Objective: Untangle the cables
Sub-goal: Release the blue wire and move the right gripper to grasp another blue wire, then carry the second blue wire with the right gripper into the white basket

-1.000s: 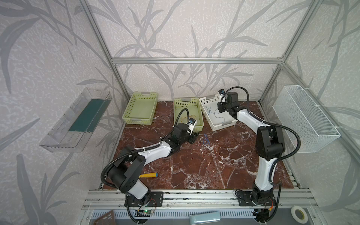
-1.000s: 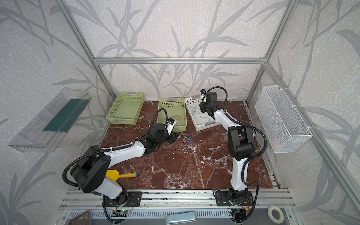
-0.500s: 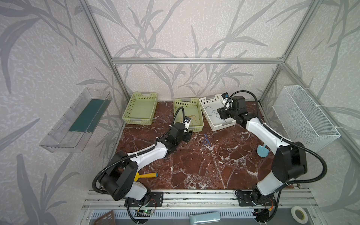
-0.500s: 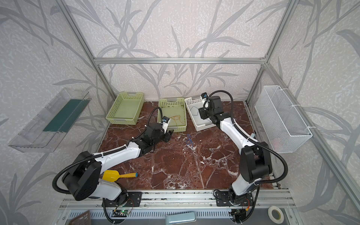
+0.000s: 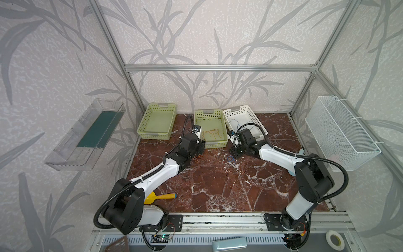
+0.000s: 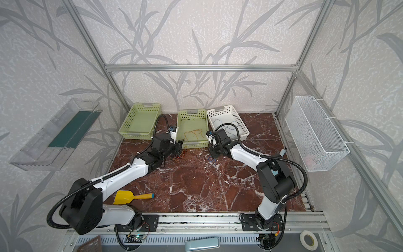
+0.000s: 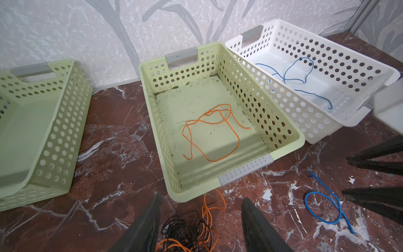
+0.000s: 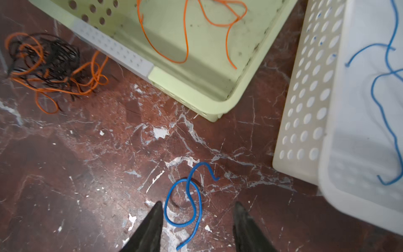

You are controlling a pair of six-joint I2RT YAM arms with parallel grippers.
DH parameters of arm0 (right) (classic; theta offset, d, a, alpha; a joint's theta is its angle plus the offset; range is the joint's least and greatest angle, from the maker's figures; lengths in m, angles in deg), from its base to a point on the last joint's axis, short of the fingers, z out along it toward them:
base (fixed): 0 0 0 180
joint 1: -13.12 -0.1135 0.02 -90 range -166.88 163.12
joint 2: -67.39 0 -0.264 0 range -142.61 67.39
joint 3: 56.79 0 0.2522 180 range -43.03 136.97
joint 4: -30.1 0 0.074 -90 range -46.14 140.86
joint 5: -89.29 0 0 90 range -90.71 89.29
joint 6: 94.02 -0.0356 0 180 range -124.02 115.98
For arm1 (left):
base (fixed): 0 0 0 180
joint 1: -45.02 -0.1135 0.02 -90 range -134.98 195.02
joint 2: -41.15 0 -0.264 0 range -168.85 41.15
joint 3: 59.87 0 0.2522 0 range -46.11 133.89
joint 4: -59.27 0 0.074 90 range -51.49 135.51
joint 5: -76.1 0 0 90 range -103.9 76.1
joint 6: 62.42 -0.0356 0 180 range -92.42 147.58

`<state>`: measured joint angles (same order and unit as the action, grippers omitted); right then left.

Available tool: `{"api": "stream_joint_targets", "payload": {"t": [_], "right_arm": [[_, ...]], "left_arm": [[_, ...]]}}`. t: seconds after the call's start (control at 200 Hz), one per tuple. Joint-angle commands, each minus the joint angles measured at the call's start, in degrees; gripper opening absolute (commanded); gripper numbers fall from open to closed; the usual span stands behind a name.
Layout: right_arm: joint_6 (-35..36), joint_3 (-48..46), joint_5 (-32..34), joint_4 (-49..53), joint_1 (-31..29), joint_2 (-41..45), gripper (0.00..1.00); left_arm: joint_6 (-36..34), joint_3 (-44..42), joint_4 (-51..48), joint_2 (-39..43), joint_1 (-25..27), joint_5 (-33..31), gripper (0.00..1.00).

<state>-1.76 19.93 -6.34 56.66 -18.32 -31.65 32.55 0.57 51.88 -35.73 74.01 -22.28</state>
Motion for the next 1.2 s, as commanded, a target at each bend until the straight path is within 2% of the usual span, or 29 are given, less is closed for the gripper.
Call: {"api": "stream_joint_targets", "payload": {"t": [0.0,0.235,0.475,0.6,0.745,0.87,0.995,1.045,1.194], "right_arm": [[-0.21,2.67,-0.88,2.33,-0.12,-3.05,0.48],[-0.15,4.05,-2.72,3.44,-0.22,-6.22,0.43],[1.69,5.1,-2.75,5.73,-0.4,-6.36,0.09],[1.98,4.85,-2.16,7.11,-0.37,-0.15,0.0],[1.8,6.2,1.43,6.84,1.51,8.76,0.0],[0.67,6.94,1.81,0.94,7.0,10.75,0.0],[0.2,10.8,4.78,-1.51,12.11,5.77,0.0],[0.06,12.0,4.84,-3.2,13.81,2.76,0.0],[-0.51,17.21,4.61,-4.38,16.45,-6.48,0.0]], "left_arm": [[-0.27,-1.05,-1.65,2.02,-0.37,-2.39,0.61],[0.38,-1.77,-2.42,2.71,-2.16,-2.02,0.61],[0.62,-1.5,-3.06,2.0,-3.06,-2.32,0.61],[2.22,-1.56,-4.84,2.18,-4.65,-3.0,0.62],[5.11,-2.15,-6.25,1.86,-7.2,-1.62,0.61],[9.01,-2.49,-7.43,0.0,-9.83,-0.51,0.59],[12.99,-3.11,-6.8,-3.1,-11.81,1.96,0.58],[16.41,-3.55,-6.64,-4.18,-12.06,-0.27,0.57],[17.35,-4.52,-4.31,-6.56,-12.73,1.88,0.57]]}}
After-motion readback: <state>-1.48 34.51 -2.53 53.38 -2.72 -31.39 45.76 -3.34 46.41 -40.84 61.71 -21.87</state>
